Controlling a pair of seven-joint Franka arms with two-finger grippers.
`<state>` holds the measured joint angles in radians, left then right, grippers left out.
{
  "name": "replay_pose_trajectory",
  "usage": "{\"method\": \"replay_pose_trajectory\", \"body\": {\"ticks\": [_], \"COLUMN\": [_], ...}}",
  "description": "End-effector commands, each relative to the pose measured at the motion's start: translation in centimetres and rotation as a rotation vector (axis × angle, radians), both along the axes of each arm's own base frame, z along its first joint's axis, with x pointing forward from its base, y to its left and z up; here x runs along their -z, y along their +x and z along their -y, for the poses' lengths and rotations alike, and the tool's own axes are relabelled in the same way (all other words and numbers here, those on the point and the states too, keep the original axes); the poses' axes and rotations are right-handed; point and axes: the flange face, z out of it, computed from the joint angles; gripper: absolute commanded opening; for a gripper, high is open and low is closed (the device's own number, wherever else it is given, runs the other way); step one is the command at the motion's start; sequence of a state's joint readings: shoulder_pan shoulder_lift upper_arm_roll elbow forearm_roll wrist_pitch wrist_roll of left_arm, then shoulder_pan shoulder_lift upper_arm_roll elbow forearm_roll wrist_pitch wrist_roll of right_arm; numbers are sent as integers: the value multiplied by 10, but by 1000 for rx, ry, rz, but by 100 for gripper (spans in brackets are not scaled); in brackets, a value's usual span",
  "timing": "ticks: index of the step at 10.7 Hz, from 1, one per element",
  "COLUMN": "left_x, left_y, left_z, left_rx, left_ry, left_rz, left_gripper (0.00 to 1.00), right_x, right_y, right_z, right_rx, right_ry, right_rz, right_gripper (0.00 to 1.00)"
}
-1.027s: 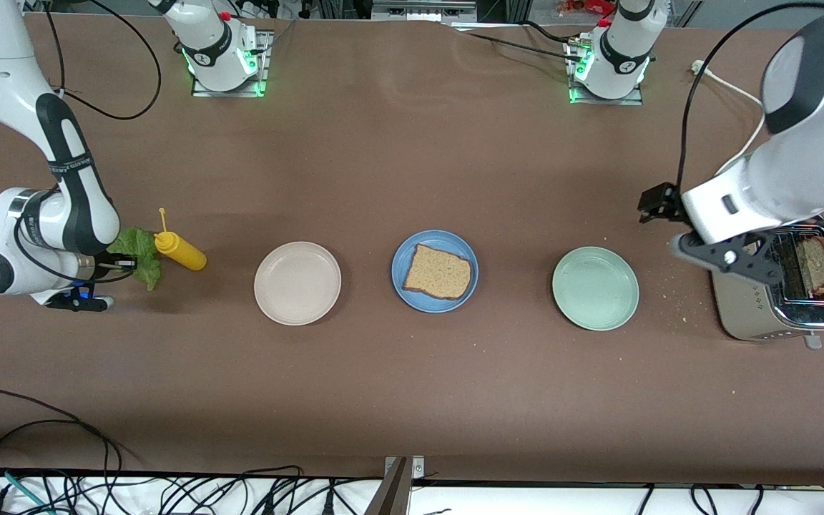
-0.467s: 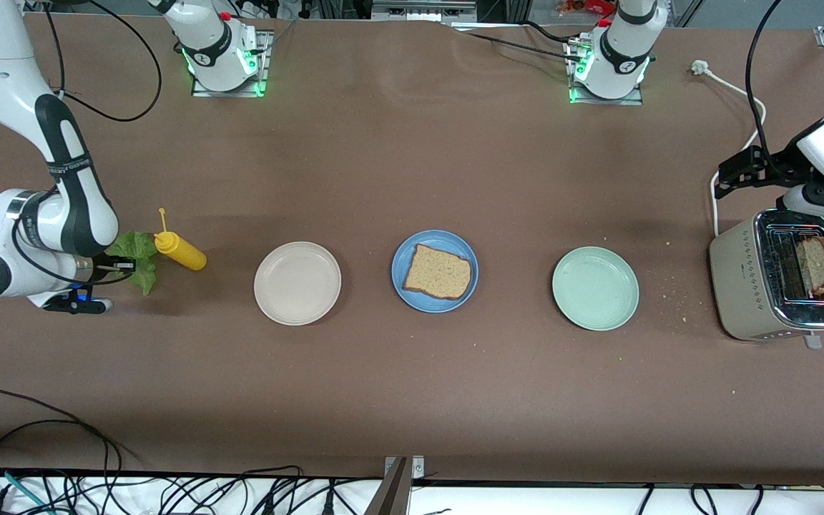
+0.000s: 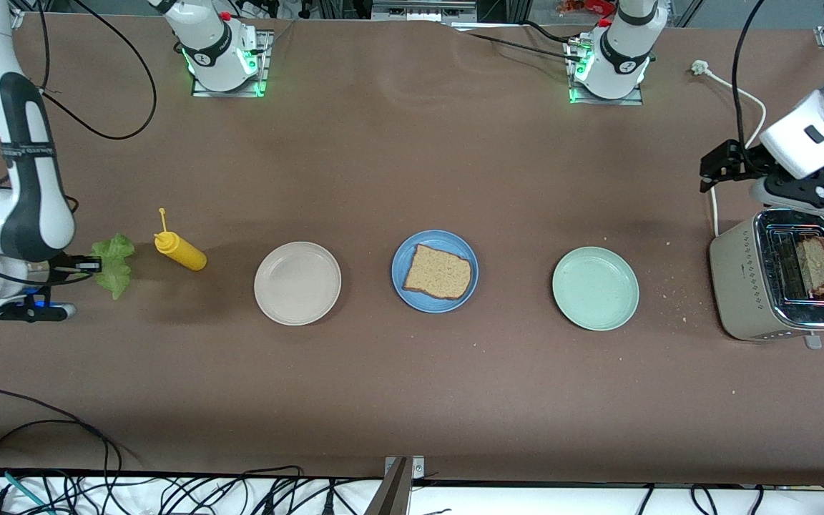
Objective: Make sandwich in blue plate with both arms
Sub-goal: 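Lift the lettuce with the right gripper and lay it on the bread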
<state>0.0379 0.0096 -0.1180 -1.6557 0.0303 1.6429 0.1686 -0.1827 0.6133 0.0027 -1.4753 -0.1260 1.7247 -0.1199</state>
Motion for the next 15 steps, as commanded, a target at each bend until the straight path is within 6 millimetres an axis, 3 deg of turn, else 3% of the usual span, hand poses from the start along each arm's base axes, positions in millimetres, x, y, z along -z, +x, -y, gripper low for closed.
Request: {"method": "replay_pose_trajectory", "body": {"ticks": [1, 2, 4, 7, 9, 10, 13, 15], "left_x": [-1, -1, -5, -6, -5, -2, -2, -2], "left_y": [-20, -15, -15, -15, -14, -12, -12, -12], "left_z": [1, -1, 7, 8, 5, 4, 6, 7], "left_rx": [7, 4, 14, 17, 12, 11, 12, 14], "left_ry": [24, 23, 22, 22, 16, 16, 14, 14], "left_rz": [34, 35, 41, 41, 39, 36, 34, 36], "left_gripper": [100, 100, 100, 100, 100, 100, 100, 100], "right_x": [-72, -98, -137, -187, -209, -210, -178, -139], "right_y": [10, 12, 15, 16, 11, 9, -4, -8], "right_z": [-20, -32, -77, -179, -253, -290, -401, -469], "right_rx": [-38, -45, -80, -89, -23, 28, 158, 284], "right_ry": [41, 53, 91, 184, 239, 258, 338, 409], "right_rz": [-62, -72, -78, -2, 53, 75, 108, 119], "right_gripper": [0, 0, 0, 0, 0, 0, 0, 0]}}
